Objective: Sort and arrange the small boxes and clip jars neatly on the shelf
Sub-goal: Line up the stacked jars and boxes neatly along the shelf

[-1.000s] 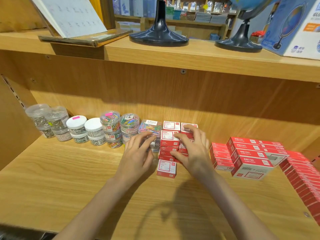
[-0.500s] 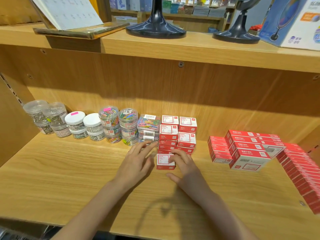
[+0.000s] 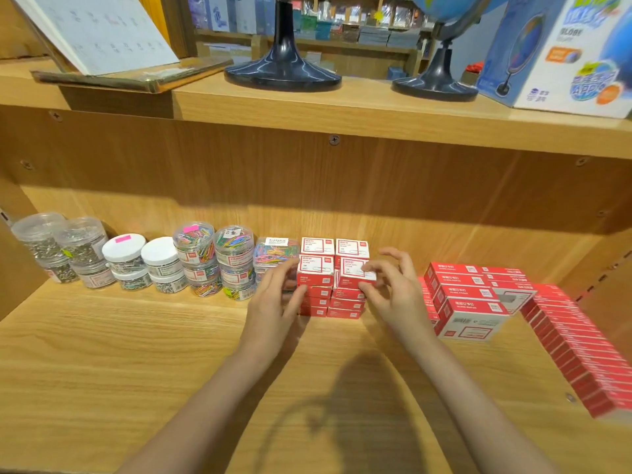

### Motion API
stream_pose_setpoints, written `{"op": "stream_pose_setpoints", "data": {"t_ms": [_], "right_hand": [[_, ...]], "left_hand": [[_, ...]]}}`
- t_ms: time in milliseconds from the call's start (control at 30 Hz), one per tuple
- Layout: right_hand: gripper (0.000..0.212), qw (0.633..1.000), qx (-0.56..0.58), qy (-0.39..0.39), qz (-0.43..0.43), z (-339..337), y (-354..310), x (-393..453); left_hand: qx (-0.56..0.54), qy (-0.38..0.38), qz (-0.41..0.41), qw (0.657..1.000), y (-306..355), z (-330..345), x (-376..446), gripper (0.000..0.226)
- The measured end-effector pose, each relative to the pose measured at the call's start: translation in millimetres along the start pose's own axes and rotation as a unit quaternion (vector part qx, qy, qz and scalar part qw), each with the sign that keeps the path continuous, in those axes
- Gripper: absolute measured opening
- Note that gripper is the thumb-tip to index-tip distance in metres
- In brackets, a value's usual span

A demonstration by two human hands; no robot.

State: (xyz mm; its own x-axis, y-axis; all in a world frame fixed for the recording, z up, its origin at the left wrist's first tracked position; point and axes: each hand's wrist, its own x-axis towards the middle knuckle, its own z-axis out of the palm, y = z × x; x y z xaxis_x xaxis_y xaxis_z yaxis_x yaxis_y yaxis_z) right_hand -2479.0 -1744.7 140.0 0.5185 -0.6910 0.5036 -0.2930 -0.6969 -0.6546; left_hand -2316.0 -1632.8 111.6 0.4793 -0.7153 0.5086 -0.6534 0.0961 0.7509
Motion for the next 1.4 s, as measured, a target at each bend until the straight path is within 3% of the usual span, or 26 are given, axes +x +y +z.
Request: {"op": "stream_pose_setpoints", "data": {"t_ms": [100, 200, 367, 600, 833, 1100, 1167, 1300, 1400], "right_hand": [[0.038, 0.998, 0.038, 0.018, 0.056, 9.3, 4.8, -7.5], [0.067, 0.993, 0.072, -0.027, 0.090, 22.4, 9.2, -19.8], [0.056, 0.992, 0.096, -0.020, 0.084, 41.8, 1.3, -17.8], [0.054, 0.989, 0.115, -0.030, 0.082, 42.3, 6.2, -13.7], [0.057, 0.988, 0.113, -0.040, 0.096, 43.4, 4.8, -11.6], [0.048, 0.978, 0.136, -0.057, 0.150, 37.0, 17.6, -37.3], [0.051, 0.979, 0.124, -0.053, 0.152, 44.4, 16.2, -38.7], [0.037, 0.979, 0.128, -0.019, 0.160, 52.1, 9.3, -36.0], [0.044, 0.984, 0.103, -0.008, 0.148, 55.8, 10.2, -35.5]], "left_hand": [[-0.016, 0.030, -0.035, 0.999, -0.9, 6.0, 5.5, 0.033], [-0.024, 0.037, -0.046, 0.998, -1.5, 6.7, 3.1, 0.032], [-0.019, 0.022, -0.064, 0.998, -2.3, 11.1, -4.5, 0.045], [0.023, 0.031, -0.056, 0.998, -6.0, 10.2, 1.9, 0.042], [-0.024, 0.011, -0.078, 0.997, -5.9, 11.6, -9.1, 0.051], [-0.014, 0.019, -0.149, 0.989, -20.7, 16.9, -16.8, 0.021], [-0.008, 0.014, -0.151, 0.988, -20.8, 18.6, -16.3, 0.020], [0.004, 0.016, -0.159, 0.987, -21.4, 20.1, -14.8, 0.021], [0.008, 0.021, -0.170, 0.985, -20.7, 20.6, -13.2, 0.022]]}}
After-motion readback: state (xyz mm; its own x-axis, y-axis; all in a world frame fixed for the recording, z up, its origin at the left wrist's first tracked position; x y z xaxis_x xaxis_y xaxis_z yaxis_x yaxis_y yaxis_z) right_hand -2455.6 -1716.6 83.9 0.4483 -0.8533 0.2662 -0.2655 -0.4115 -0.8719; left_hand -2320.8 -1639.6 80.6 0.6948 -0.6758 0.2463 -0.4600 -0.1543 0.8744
